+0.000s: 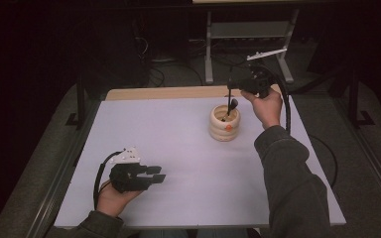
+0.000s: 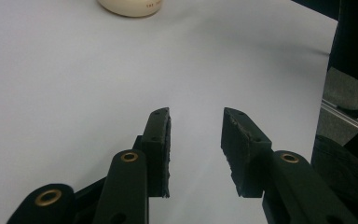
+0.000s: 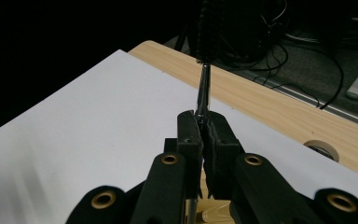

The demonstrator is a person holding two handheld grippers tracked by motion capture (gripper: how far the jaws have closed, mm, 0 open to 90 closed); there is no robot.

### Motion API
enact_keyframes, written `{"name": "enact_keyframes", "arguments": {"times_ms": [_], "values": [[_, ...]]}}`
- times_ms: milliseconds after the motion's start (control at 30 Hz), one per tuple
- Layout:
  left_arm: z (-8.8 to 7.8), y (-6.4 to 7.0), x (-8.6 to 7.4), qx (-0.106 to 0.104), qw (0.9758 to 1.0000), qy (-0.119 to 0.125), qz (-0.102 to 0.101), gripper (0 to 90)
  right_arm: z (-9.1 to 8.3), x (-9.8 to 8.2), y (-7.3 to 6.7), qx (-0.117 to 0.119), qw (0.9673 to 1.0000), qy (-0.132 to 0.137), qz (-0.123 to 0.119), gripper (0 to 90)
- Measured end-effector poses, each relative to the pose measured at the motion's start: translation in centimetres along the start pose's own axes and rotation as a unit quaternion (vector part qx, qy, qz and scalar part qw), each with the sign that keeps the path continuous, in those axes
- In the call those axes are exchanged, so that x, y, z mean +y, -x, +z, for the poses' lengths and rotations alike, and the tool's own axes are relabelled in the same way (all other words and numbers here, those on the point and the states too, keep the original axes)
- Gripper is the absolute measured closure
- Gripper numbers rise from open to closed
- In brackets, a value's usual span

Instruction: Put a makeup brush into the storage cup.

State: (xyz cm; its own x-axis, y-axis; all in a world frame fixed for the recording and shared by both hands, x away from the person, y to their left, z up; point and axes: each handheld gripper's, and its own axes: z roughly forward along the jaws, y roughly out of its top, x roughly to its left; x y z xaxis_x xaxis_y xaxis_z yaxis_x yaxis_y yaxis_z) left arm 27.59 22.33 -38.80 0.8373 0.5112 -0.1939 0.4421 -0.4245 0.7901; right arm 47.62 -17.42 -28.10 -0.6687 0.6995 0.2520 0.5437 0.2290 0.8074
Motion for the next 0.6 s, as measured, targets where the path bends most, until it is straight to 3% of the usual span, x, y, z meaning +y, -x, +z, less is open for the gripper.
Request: {"name": "enact_keyframes", "arguments": {"times_ms": [600], "values": [[-0.1,0.1,0.0,0.001,1.0,0.001,-0.003,60.5,0.6,-2.1,0.8,-0.003,0.9999,0.001,0.011,84.7]]}}
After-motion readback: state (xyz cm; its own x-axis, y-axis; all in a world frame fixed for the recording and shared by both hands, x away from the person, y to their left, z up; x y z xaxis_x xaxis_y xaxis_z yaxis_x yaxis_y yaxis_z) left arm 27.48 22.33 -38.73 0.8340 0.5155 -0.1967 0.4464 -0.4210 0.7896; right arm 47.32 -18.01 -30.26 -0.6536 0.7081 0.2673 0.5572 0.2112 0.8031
